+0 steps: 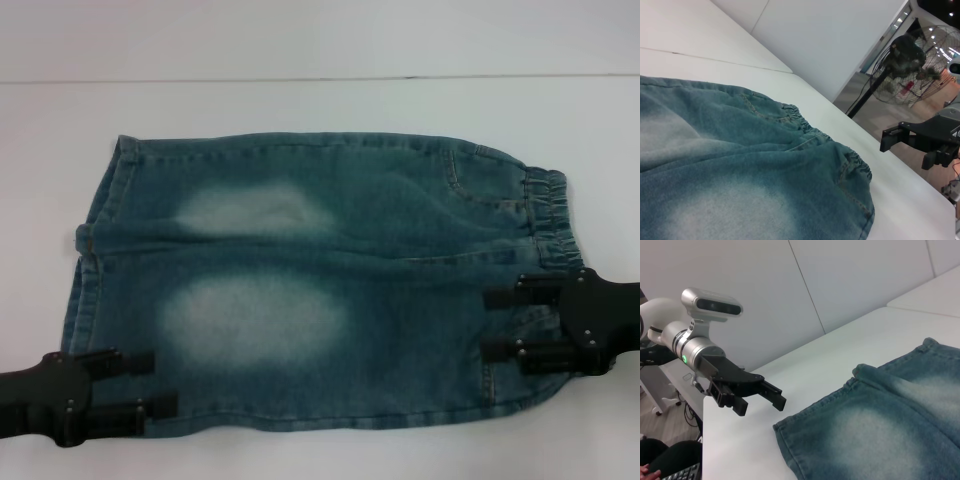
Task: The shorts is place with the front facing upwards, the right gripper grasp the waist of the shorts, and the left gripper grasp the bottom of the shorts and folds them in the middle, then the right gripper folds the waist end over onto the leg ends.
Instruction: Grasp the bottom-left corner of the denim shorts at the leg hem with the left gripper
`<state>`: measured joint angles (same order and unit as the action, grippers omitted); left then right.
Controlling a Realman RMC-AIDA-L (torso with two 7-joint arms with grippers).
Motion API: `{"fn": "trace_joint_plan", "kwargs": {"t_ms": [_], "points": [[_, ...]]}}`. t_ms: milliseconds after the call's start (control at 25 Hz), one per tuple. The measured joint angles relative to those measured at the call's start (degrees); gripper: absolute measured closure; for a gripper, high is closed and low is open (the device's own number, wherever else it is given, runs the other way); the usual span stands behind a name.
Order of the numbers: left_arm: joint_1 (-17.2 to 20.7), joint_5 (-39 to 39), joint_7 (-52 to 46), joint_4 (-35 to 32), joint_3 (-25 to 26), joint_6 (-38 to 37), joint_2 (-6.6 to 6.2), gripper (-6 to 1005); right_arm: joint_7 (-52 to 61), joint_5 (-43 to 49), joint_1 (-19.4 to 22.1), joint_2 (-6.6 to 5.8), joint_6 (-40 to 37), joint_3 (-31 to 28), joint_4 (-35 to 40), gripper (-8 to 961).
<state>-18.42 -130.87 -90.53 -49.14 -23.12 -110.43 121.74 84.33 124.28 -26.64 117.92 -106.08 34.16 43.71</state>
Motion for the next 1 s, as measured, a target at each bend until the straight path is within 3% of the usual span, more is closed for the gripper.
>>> {"fn": "trace_joint_plan", "kwargs": {"t_ms": [840, 1000], "points": [[0.2, 0.0, -2.5, -1.0, 0.4, -1.0, -0.38, 156, 0.0, 0.0, 0.0, 0.74, 0.9, 0.6, -0.4, 193], [0.5, 0.4, -6.4, -4.2, 3.2, -2.4, -0.56, 157, 0.1, 0.0, 0.0, 0.75, 1.6, 0.5, -0.4, 193]]}}
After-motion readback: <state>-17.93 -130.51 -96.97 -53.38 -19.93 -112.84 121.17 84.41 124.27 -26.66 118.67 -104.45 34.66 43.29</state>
